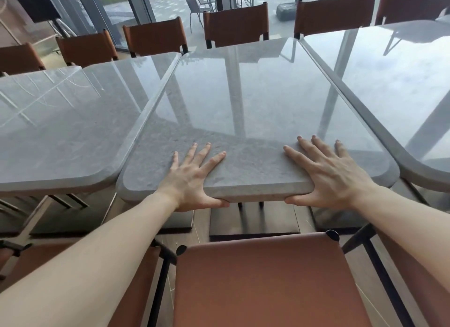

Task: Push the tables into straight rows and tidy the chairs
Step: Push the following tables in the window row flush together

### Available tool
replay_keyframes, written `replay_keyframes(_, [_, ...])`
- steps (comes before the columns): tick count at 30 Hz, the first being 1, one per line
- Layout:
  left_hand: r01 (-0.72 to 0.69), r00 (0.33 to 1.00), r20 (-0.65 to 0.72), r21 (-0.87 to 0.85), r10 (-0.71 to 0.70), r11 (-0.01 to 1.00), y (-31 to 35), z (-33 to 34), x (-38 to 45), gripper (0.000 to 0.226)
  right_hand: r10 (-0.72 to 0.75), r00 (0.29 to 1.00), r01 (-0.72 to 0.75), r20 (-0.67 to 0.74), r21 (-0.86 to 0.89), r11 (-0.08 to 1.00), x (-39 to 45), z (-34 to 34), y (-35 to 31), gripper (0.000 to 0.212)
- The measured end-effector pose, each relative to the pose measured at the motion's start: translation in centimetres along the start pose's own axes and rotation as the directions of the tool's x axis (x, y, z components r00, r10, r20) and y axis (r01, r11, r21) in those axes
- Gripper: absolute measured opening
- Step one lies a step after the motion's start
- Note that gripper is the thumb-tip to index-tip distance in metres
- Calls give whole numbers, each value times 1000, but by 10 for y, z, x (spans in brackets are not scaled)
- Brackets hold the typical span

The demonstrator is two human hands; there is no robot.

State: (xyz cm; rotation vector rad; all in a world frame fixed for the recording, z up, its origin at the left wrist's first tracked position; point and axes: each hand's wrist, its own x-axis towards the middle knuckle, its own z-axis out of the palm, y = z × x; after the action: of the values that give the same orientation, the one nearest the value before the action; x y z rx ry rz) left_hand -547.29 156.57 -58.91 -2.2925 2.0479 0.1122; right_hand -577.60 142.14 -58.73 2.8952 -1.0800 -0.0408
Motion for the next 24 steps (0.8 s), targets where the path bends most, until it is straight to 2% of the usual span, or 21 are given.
replay_keyframes(5, [2,1000,-2,-9,-2,1000,0,0,0,123,13,1000,-13,-3,-20,1000,-1,-1,-1,128])
replay_keyframes(12, [8,1000,-22,-33,-9,999,2,0,-1,123,12,1000,-12,-29,-1,1000,-3,0,-3,120])
replay_keyframes(18, [15,1000,-24,-27,-16,1000,3,-2,-1,123,17,998,-18,-54,-11,1000,-3,-1,-3,125])
replay_keyframes(24, [13,999,-36,-50,-14,999,3,-1,-2,124,16,998,-17,-60,-15,1000,-4,0,-3,119])
